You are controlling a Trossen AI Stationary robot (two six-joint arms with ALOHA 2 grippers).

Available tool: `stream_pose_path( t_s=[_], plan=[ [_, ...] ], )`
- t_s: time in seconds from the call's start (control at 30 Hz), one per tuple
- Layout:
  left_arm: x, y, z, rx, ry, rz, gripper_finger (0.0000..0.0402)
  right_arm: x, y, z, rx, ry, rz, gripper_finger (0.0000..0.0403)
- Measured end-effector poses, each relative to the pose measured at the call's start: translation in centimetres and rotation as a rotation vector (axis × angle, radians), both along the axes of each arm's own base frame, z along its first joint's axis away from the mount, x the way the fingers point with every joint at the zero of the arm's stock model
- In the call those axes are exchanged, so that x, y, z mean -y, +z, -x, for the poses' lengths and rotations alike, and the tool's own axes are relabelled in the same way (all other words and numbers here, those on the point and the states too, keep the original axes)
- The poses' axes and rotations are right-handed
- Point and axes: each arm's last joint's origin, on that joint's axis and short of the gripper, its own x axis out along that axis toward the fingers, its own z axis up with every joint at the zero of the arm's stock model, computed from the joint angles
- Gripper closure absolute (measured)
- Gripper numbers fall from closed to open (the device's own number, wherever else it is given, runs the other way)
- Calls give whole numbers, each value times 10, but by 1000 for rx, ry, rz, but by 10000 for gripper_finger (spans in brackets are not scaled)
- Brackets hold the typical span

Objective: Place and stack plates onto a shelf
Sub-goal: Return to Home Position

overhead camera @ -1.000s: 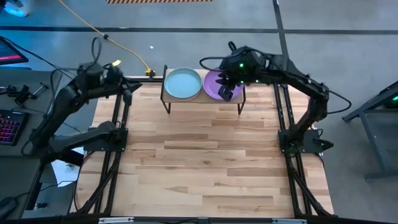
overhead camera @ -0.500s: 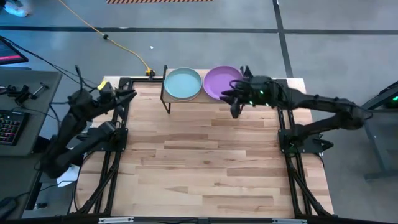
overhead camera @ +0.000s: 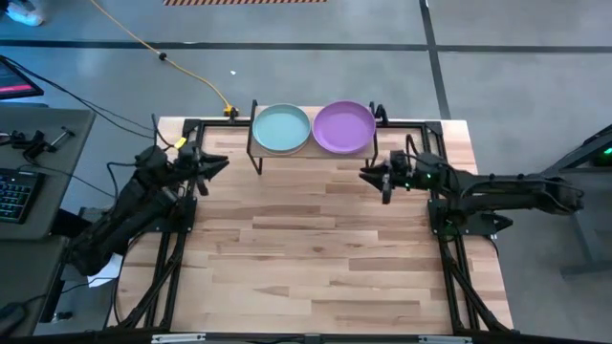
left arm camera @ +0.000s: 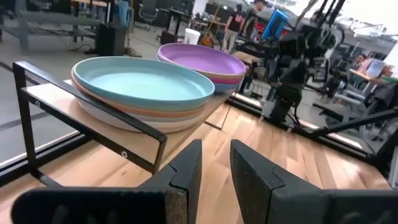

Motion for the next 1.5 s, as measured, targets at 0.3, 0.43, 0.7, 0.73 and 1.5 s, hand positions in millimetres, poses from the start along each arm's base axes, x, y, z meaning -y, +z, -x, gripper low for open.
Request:
stream_pose_path(
  t_s=[0.3, 0.43, 0.7, 0.73, 1.5],
  plan=[
    [-8, -30, -9, 20, -34, -21, 343, -8, -38, 30, 84, 27, 91, 309],
    [-11, -45, -11, 1, -13, -20, 352, -10, -55, 38, 53, 48, 119, 309],
    [-15, -54, -13, -15, 15, -194, 366, -13, -79, 46, -57, 77, 117, 309],
    [-15, -55, -13, -23, 23, -209, 366, -13, -79, 46, -60, 80, 130, 309],
    [-19, -59, -15, -26, 73, -82, 367, -13, -92, 50, -200, 87, 105, 309]
  ],
)
